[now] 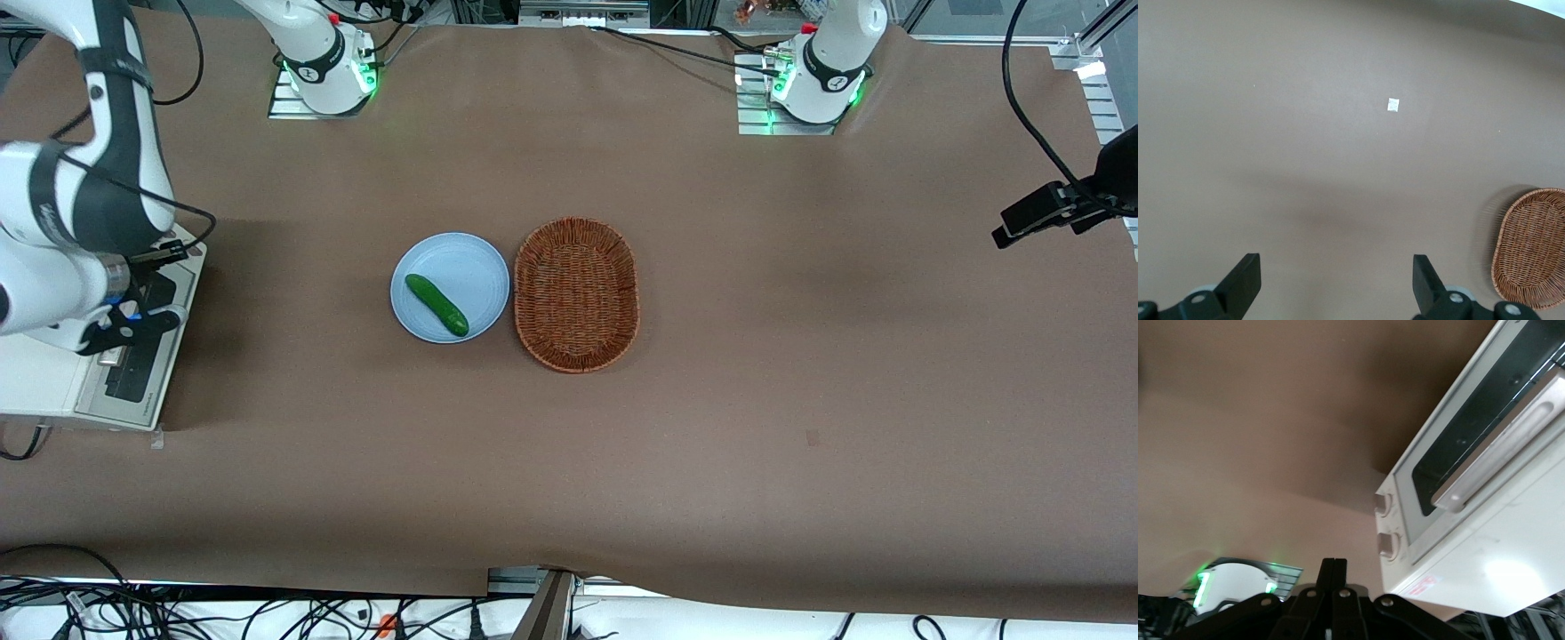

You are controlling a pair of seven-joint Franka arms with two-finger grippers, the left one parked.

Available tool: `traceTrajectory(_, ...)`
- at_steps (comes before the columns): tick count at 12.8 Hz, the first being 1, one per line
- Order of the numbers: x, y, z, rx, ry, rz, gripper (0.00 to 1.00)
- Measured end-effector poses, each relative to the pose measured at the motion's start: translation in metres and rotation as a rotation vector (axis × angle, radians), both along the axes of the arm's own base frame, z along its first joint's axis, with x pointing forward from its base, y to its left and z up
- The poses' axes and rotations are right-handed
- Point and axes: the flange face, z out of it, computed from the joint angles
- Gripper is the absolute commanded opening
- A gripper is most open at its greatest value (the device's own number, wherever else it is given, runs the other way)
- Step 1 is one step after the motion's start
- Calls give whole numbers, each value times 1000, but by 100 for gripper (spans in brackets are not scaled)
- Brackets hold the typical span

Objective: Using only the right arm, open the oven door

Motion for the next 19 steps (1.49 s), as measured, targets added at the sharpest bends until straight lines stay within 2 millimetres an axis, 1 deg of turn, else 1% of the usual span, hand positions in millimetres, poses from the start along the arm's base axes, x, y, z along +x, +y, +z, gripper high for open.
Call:
traceTrajectory(1, 5, -3, -10, -37, 2, 39, 0)
traceTrajectory(3, 16, -5, -26, -120, 21, 177, 0)
traceTrajectory(5, 25, -4, -38, -164, 33, 271, 0)
traceTrajectory(7, 33, -7, -51, -197, 34, 361, 0)
traceTrajectory(10, 35, -15, -74, -216, 45, 459, 0)
traceTrajectory(12, 34, -21, -79, -215, 63, 494, 0)
traceTrajectory(19, 33, -39, -79, -193, 85, 523, 0)
